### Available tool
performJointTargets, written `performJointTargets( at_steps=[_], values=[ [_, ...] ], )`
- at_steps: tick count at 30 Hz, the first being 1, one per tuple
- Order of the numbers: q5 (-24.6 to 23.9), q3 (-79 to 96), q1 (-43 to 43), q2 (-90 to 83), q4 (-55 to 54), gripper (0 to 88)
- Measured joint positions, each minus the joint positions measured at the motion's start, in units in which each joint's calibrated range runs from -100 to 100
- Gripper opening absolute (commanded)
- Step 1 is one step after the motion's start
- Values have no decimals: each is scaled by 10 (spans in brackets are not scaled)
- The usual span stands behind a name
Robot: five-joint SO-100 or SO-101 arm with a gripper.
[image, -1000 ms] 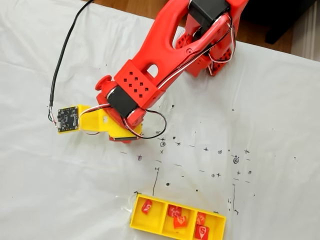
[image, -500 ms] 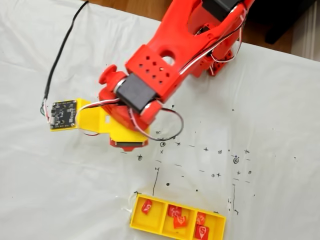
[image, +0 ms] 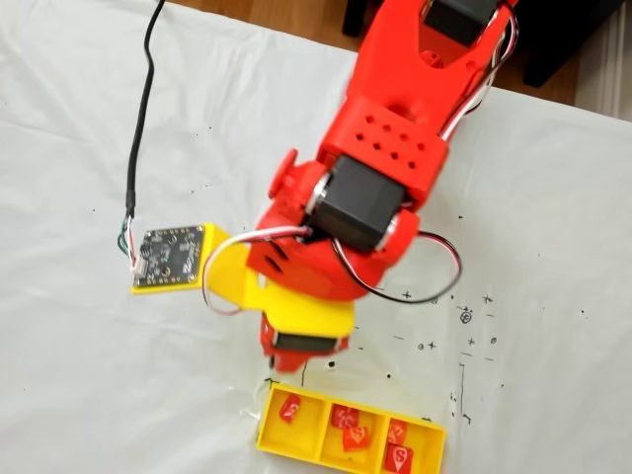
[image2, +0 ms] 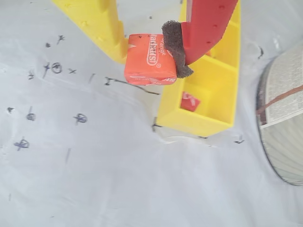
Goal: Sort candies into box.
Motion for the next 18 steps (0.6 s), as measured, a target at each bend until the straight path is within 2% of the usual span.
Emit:
performJointTargets(
  at_steps=[5, 18],
  values=[
    [-23, -50, -21, 42, -5, 2],
    [-31, -114, -36, 137, -33, 2]
  ],
)
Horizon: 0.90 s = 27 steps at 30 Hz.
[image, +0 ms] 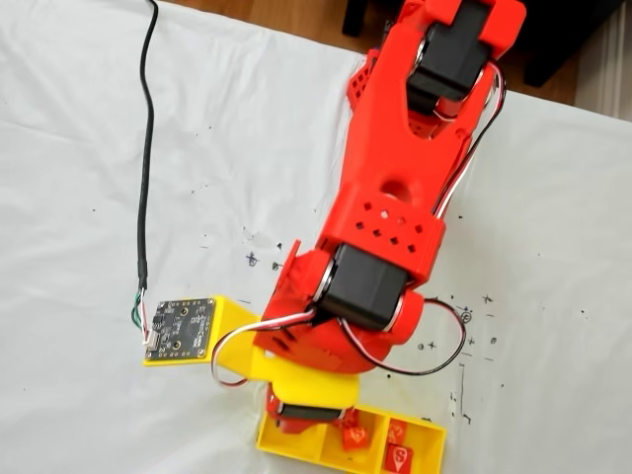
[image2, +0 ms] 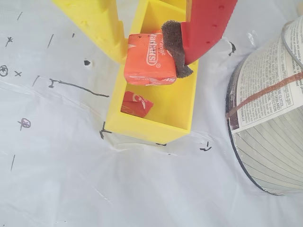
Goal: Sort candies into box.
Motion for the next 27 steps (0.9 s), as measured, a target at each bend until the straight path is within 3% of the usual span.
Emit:
performJointTargets(
  at_steps=[27],
  values=[
    [-11, -8, -27, 67, -71, 2]
  ],
)
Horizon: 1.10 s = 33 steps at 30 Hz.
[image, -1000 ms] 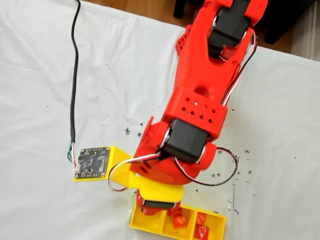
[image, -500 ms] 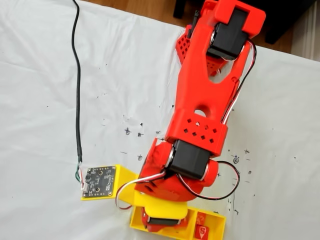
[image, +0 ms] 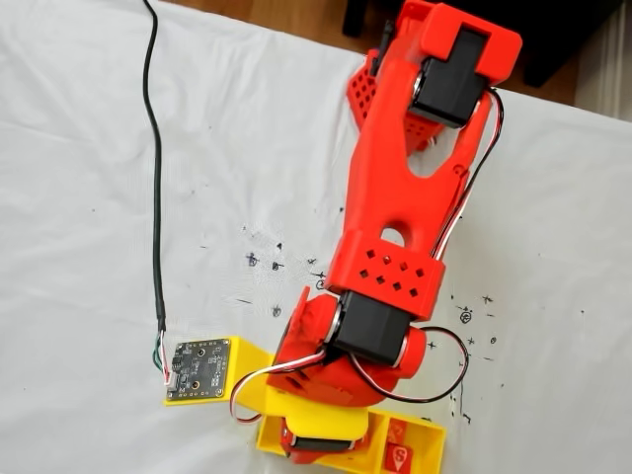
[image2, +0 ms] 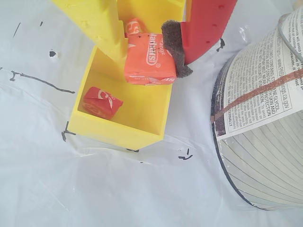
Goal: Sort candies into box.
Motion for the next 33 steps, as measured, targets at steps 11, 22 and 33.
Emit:
performJointTargets(
  at_steps=[11, 22, 33],
  values=[
    [0, 0, 0, 8, 0, 2],
    [17, 0, 0, 8, 7, 310],
    [13, -11, 2, 8, 33, 353]
  ],
)
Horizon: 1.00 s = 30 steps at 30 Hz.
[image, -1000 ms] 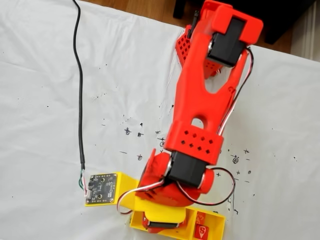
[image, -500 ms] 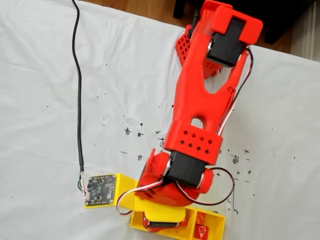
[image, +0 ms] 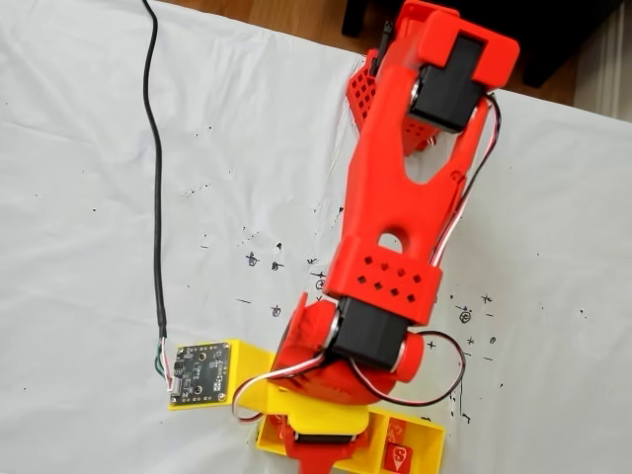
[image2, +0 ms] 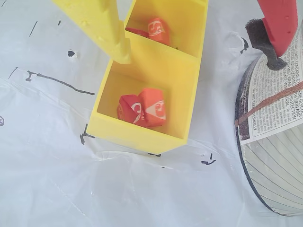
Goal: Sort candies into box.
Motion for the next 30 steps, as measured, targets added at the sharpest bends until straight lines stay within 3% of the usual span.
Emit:
performJointTargets(
  at_steps=[7, 9, 20, 30],
  values=[
    [0, -4, 0, 0, 2, 204],
    [0, -4, 0, 0, 2, 32],
    [-16, 72, -3, -88, 17, 2],
    [-38, 419, -46, -408, -18, 2]
  ],
)
